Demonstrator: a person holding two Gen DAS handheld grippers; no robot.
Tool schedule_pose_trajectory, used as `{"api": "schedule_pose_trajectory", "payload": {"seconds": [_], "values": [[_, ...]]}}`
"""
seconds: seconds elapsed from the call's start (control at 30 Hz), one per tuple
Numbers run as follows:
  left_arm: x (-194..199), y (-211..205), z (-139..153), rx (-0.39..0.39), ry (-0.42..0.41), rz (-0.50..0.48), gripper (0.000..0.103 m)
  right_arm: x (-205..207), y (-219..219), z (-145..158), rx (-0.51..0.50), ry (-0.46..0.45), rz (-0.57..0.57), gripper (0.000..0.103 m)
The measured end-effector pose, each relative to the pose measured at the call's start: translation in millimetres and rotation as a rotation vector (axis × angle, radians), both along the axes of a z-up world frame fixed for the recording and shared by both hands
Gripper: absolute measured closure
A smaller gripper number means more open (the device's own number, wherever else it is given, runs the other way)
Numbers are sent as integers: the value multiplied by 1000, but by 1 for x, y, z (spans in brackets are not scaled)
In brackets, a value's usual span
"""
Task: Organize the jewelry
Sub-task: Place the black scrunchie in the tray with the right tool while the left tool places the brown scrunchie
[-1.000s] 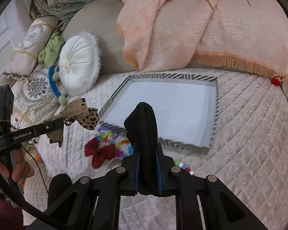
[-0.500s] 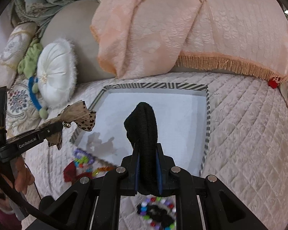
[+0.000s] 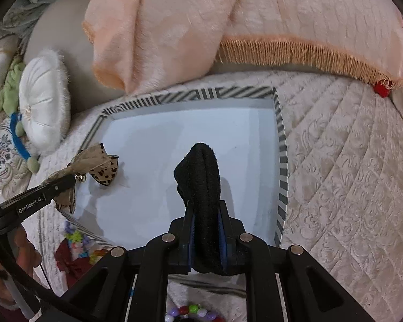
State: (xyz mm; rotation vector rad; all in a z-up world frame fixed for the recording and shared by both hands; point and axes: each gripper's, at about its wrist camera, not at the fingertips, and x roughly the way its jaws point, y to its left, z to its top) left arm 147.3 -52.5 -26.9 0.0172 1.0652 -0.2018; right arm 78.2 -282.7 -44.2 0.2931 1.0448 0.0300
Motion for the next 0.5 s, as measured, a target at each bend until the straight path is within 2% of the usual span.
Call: {"api": "schedule_pose_trajectory", "payload": {"seconds": [0.17, 0.2, 0.23, 0.27, 0.3, 0.37, 0.5], "values": [[2, -2, -12, 18, 17, 5, 95, 4, -7, -13, 14, 40, -34, 89], [1, -3, -13, 23, 12, 4, 93, 3, -10, -13, 26, 39, -39, 86], [0, -3, -13, 28, 8, 5, 90, 2, -13, -13, 42, 35, -43, 80], [0, -3, -13, 28, 6, 5, 85, 3, -13, -13, 53, 36, -46, 67], [-1, -3, -13, 29, 7, 5, 74, 2, -15, -11, 68, 34, -51, 63], [-3, -2, -10, 22, 1, 6, 61, -2, -18, -8, 78, 31, -57, 61], [-12, 0, 1, 31, -18, 0, 58, -14, -17, 5, 60, 9, -46, 62]]}}
